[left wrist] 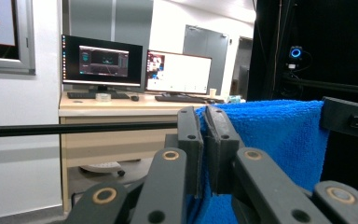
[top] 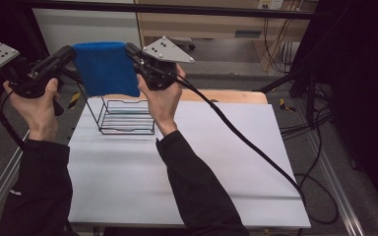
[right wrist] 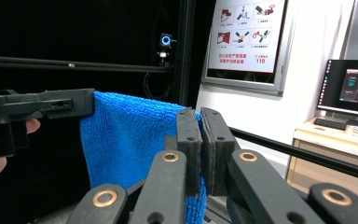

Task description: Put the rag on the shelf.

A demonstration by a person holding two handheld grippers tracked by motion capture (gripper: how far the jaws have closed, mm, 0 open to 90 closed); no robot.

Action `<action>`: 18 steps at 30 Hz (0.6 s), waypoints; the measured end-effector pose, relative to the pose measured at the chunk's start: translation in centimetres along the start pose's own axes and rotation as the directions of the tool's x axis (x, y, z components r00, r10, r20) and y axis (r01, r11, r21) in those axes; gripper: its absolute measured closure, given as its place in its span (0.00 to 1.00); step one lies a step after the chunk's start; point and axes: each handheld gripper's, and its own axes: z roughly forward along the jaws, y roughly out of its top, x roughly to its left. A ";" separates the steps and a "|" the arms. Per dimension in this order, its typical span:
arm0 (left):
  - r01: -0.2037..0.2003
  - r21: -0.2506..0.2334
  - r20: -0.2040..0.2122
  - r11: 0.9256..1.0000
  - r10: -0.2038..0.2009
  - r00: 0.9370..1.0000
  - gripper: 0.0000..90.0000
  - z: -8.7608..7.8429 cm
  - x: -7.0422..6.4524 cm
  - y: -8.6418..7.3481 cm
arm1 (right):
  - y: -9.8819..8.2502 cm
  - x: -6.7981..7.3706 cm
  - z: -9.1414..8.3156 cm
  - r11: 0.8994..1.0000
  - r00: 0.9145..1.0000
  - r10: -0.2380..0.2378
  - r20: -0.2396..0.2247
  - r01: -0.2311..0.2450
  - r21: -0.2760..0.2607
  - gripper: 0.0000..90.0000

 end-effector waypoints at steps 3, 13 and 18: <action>0.020 0.000 0.003 1.000 -0.020 1.000 0.95 0.5 0.4 0.3 | 0.3 -0.3 0.6 1.000 1.000 -0.002 0.004 0.002 0.003 0.97; 0.016 0.012 -0.024 1.000 -0.016 1.000 0.95 1.9 1.5 1.2 | 1.2 -0.9 2.3 1.000 1.000 -0.024 0.008 0.024 -0.004 0.97; 0.033 0.007 -0.028 0.999 -0.032 0.999 0.95 2.5 2.3 1.3 | 1.4 -1.1 3.1 1.000 1.000 -0.024 0.008 0.024 0.001 0.97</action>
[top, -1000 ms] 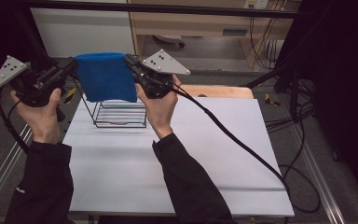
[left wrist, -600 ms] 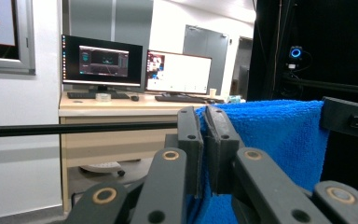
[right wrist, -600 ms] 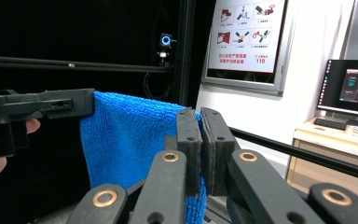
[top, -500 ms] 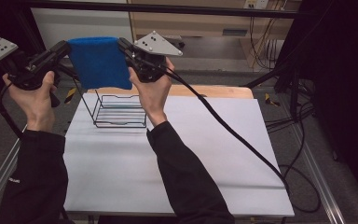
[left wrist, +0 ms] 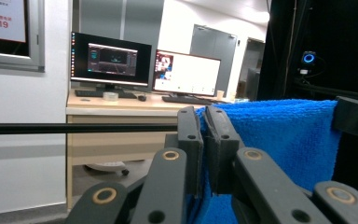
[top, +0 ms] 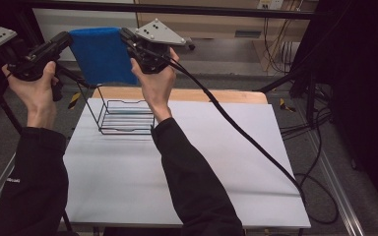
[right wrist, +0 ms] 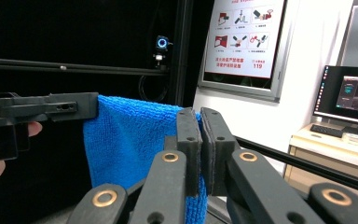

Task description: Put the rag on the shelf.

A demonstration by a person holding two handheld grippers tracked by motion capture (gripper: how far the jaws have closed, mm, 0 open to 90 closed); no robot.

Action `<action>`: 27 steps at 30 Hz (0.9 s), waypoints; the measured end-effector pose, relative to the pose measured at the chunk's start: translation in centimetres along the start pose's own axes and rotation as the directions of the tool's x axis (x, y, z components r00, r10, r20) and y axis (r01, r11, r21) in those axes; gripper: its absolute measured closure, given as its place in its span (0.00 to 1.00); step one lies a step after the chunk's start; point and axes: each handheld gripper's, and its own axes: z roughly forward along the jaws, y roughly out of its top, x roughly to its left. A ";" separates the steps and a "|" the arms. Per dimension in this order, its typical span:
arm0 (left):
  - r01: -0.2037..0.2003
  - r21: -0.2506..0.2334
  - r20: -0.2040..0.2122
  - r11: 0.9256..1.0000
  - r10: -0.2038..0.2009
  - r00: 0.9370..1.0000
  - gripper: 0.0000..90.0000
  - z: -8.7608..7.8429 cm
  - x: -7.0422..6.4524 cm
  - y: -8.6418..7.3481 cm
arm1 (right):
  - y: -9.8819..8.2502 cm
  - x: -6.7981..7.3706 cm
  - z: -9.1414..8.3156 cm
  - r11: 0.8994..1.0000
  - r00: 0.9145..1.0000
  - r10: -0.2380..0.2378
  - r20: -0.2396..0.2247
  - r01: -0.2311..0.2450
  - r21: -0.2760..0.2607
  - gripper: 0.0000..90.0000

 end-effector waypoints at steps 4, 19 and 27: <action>0.008 -0.006 0.004 1.000 -0.008 1.000 0.95 0.6 0.5 0.2 | 0.1 -0.4 0.7 1.000 1.000 0.010 0.000 -0.010 0.002 0.97; -0.017 0.002 -0.014 1.000 0.017 1.000 0.95 3.3 1.7 -0.2 | -0.3 -2.5 2.9 0.999 1.000 0.023 0.013 -0.024 0.028 0.97; -0.020 0.029 -0.019 0.999 0.020 1.000 0.95 3.9 2.4 -1.4 | -1.6 -2.9 3.6 0.998 1.000 0.012 0.018 -0.013 0.068 0.97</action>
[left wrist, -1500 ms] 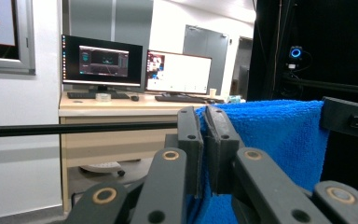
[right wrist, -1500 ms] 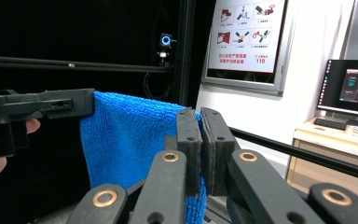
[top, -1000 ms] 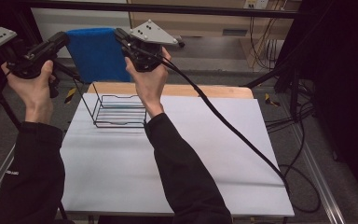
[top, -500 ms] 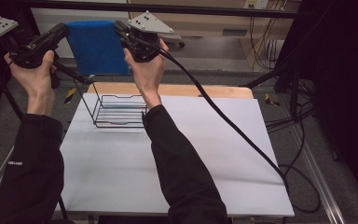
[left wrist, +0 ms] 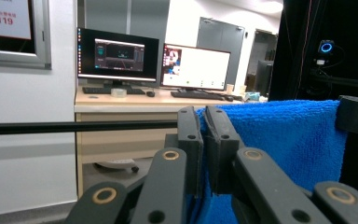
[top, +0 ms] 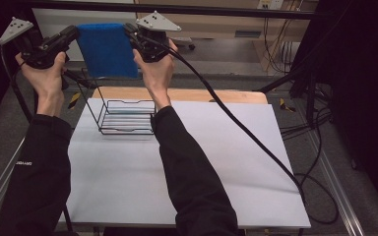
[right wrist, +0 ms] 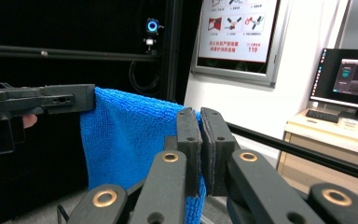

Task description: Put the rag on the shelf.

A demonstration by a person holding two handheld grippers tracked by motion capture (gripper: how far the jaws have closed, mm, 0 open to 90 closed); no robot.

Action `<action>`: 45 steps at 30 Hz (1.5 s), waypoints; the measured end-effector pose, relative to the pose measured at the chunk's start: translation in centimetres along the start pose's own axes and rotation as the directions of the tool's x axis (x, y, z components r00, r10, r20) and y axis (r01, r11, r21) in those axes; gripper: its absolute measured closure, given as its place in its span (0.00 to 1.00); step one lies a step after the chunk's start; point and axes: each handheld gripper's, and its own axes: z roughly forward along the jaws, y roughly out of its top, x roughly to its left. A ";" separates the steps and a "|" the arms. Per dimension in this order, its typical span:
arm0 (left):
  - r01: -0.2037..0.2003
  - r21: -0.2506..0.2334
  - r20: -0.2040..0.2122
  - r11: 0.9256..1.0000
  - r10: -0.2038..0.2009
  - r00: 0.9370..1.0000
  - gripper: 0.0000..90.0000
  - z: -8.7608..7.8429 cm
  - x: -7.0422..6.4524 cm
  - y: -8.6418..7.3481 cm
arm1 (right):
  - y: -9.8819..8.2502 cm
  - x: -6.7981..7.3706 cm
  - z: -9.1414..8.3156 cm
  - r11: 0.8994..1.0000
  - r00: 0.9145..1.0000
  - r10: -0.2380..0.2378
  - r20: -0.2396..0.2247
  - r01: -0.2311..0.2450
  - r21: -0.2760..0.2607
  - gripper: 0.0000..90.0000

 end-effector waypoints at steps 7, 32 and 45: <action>-0.017 0.024 0.011 1.000 0.017 1.000 0.95 -0.9 0.2 -1.3 | -1.5 0.3 -0.2 0.999 1.000 0.014 -0.012 -0.014 0.034 0.97; -0.058 0.080 0.056 0.995 0.054 0.997 0.95 -3.6 -0.6 -3.9 | -4.3 1.1 -1.9 0.993 0.998 0.027 -0.054 -0.021 0.112 0.97; -0.079 0.116 0.069 0.990 0.071 0.995 0.94 -4.4 -0.4 -5.2 | -4.6 2.1 -2.8 0.988 0.997 0.004 -0.083 0.008 0.153 0.97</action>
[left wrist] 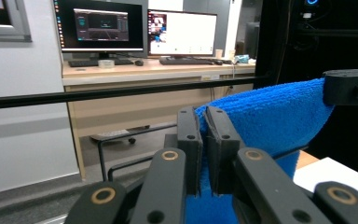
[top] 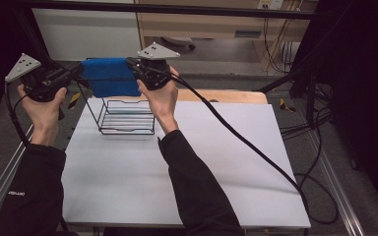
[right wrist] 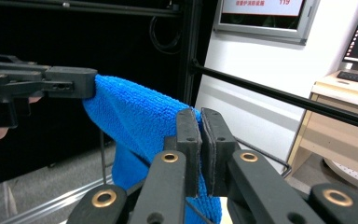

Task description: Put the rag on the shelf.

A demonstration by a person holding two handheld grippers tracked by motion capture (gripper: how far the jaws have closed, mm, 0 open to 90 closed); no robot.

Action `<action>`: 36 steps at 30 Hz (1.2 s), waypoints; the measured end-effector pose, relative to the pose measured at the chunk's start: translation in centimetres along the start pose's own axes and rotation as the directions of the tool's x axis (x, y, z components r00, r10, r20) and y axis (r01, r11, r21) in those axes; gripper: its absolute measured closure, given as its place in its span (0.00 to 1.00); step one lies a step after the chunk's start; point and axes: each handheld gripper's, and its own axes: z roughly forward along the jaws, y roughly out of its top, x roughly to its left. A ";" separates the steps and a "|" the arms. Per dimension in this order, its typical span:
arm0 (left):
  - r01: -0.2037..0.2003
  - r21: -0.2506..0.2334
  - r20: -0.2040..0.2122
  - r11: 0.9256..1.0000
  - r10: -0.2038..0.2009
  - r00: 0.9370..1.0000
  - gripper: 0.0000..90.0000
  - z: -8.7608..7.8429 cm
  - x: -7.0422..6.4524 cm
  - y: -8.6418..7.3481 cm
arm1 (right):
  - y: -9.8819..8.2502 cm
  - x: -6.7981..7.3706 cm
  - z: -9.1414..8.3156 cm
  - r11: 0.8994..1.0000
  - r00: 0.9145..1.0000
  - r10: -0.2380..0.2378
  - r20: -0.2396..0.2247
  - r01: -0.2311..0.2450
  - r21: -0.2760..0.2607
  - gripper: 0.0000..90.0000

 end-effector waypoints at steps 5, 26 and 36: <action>-0.014 0.024 0.007 1.000 0.014 1.000 0.94 -0.1 -0.2 -0.3 | -0.4 0.2 -0.6 1.000 1.000 0.005 -0.023 -0.004 0.026 0.97; 0.046 0.142 0.032 0.989 -0.051 0.998 0.82 -1.5 -0.5 -1.5 | -2.8 1.2 -1.2 0.988 0.993 0.017 -0.113 0.001 0.154 0.96; 0.052 0.189 0.071 0.981 -0.067 0.995 0.90 -1.9 -0.8 -0.5 | -3.3 1.4 -0.9 0.983 0.991 -0.006 -0.132 0.031 0.184 0.95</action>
